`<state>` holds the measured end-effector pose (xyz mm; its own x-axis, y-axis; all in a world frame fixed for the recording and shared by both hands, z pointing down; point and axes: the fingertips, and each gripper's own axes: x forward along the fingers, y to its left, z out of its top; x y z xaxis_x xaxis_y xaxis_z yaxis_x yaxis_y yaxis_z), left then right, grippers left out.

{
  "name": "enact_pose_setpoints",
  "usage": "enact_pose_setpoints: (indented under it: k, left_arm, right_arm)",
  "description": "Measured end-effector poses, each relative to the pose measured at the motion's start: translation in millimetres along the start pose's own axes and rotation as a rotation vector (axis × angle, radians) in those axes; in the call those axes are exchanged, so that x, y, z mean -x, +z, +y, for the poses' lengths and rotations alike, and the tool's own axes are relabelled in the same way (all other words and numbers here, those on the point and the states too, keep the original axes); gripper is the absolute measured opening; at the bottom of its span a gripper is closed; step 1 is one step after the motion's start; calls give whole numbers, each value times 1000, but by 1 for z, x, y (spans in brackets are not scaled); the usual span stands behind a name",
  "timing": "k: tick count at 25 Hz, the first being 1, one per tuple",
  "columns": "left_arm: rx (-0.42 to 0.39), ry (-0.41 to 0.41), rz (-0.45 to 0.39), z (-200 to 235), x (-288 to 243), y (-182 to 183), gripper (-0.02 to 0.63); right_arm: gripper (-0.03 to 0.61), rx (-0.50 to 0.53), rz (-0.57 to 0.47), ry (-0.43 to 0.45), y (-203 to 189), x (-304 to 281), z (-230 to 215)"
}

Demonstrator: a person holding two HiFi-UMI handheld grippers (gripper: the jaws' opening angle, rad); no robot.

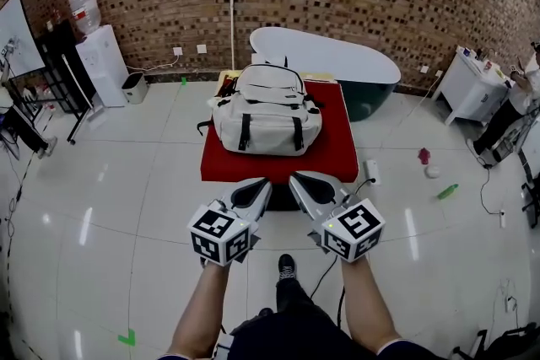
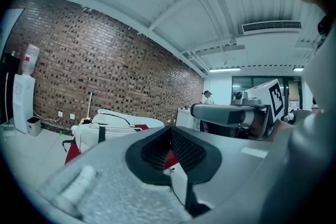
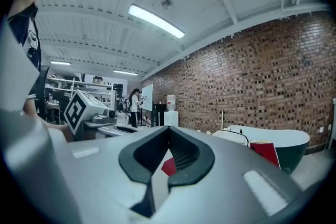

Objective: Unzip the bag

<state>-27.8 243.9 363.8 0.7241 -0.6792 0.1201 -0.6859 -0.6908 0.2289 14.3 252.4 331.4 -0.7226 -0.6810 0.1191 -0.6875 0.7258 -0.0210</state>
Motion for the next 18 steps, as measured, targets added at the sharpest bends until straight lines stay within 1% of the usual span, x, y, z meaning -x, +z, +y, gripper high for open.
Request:
enact_pose_setpoints:
  k: [3, 5, 10, 14, 18]
  left_arm:
    - [-16, 24, -3, 25, -31, 7, -3]
    - [-33, 55, -1, 48, -52, 14, -3]
    - [-36, 131, 14, 93, -102, 41, -3]
    - [-53, 187, 27, 130, -127, 51, -3]
    - [-43, 242, 45, 167, -142, 55, -3]
  right_arm:
    - [5, -3, -11, 23, -1, -25, -34]
    - [5, -17, -29, 48, 1, -46, -59]
    - [5, -64, -58, 150, 8, -93, -113]
    - [5, -63, -57, 203, 13, -127, -147]
    - [5, -61, -39, 233, 9, -156, -173]
